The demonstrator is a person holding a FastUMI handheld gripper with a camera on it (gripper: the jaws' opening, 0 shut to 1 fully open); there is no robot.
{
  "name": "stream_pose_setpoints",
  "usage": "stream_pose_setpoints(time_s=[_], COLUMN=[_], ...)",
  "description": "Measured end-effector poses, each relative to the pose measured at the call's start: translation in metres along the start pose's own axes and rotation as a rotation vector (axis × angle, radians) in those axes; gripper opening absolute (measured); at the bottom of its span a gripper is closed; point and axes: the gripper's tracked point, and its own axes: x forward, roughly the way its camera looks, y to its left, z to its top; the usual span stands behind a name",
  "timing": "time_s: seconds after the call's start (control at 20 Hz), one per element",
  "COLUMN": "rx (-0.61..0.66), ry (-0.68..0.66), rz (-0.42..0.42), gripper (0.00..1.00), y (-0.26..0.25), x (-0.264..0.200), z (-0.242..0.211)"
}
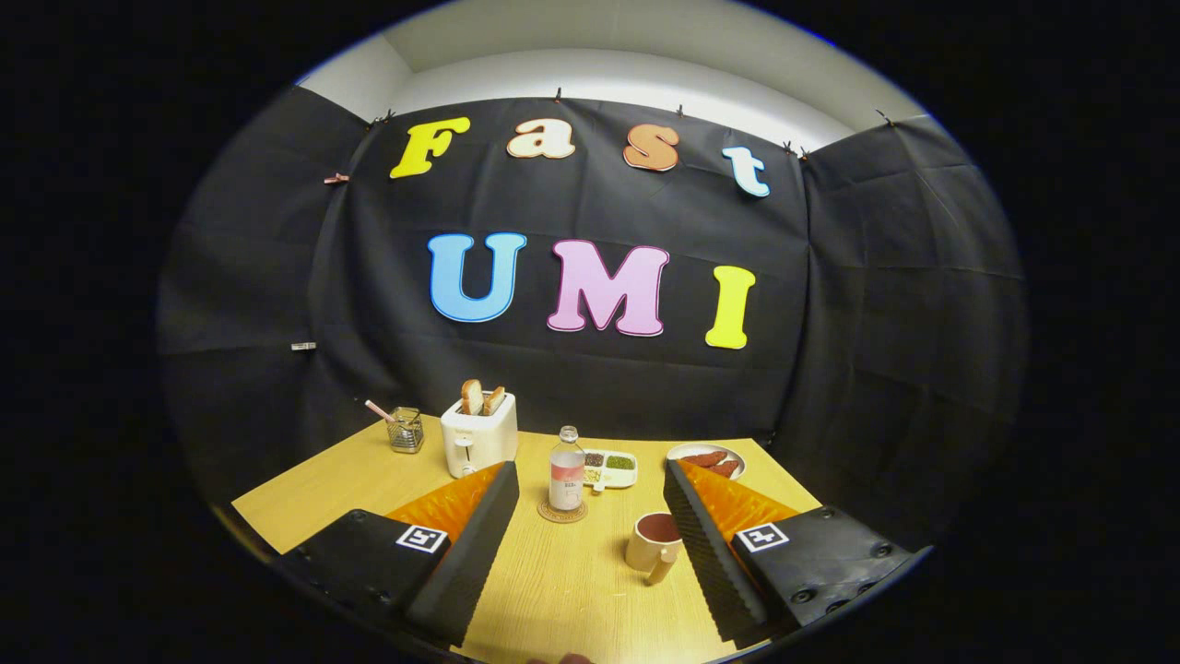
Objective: Take the bottle from table, then pour the juice into the cup, finally place the bottle on the coaster
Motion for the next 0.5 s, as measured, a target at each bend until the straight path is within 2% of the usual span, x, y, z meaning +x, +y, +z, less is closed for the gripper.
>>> stream_pose_setpoints(time_s=[0.35, 0.5], rx=[0.007, -0.013], ry=[-0.025, -0.027], rz=[0.056, 0.044], gripper=[0.97, 0.97], y=[-0.014, -0.014], x=[-0.042, -0.047], z=[0.017, 0.017])
